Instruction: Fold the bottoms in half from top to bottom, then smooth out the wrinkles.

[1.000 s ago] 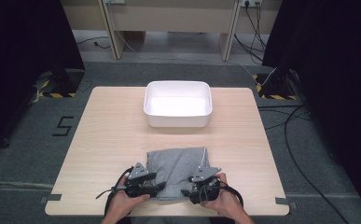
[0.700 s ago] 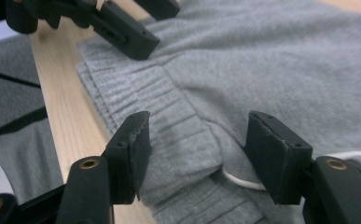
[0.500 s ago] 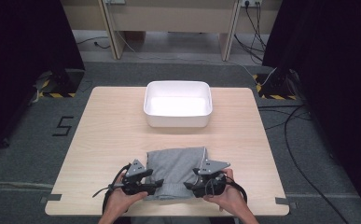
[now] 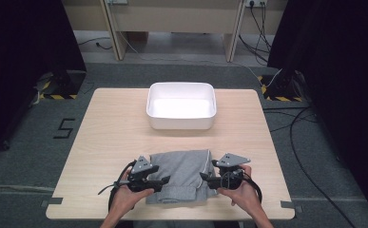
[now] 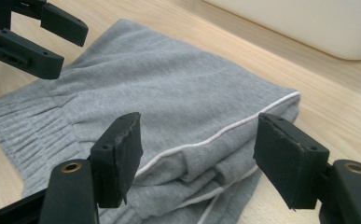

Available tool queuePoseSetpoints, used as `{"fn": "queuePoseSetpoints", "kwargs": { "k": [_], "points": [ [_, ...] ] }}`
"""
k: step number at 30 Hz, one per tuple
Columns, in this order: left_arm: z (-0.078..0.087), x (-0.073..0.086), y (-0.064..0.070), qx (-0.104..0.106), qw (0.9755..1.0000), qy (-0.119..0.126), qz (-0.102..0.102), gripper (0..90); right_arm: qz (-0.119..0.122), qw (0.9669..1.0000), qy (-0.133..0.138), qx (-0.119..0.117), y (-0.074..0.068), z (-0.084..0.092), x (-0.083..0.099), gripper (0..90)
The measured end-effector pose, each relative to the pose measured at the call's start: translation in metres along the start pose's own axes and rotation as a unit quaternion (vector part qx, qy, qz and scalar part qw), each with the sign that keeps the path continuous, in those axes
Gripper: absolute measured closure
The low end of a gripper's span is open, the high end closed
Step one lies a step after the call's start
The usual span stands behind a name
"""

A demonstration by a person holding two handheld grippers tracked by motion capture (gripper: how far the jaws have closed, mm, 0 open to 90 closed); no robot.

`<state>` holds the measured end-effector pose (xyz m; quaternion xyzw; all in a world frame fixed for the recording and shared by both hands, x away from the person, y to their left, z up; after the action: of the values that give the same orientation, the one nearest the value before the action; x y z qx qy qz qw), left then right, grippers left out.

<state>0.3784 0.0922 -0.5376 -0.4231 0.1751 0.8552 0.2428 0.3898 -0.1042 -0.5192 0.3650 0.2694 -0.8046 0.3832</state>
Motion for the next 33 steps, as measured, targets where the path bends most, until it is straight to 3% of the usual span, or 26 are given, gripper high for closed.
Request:
{"fn": "queuePoseSetpoints", "kwargs": {
  "k": [6,18,25,33],
  "points": [
    [-0.012,-0.002,0.003,0.002,1.0000,-0.001,0.004,35.5,0.001,1.0000,0.001,-0.001,0.000,-0.001,0.000,32.5],
    [-0.033,0.014,-0.001,0.001,0.9996,-0.027,0.012,34.7,0.003,0.9999,0.001,-0.012,-0.005,-0.008,-0.003,32.1],
    [-0.033,0.016,-0.003,-0.001,0.9996,-0.027,0.005,37.8,0.006,0.9998,-0.012,-0.016,-0.006,-0.016,0.001,31.8],
    [-0.032,0.017,-0.005,-0.004,0.9996,-0.027,-0.008,42.8,0.012,0.9985,-0.054,-0.004,0.003,-0.031,0.019,32.1]
  ]
}}
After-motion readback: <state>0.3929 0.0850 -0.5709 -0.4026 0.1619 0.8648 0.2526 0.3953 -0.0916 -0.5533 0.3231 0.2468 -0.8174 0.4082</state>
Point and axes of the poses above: each handheld gripper's, and its own axes: z roughly backward along the jaws, x roughly out of its underside, y roughly to its right, the point moved 9 cm from there along -z, roughly forward along the jaws, and after that the axes turned 10 degrees about -x, right-handed, at the moved point
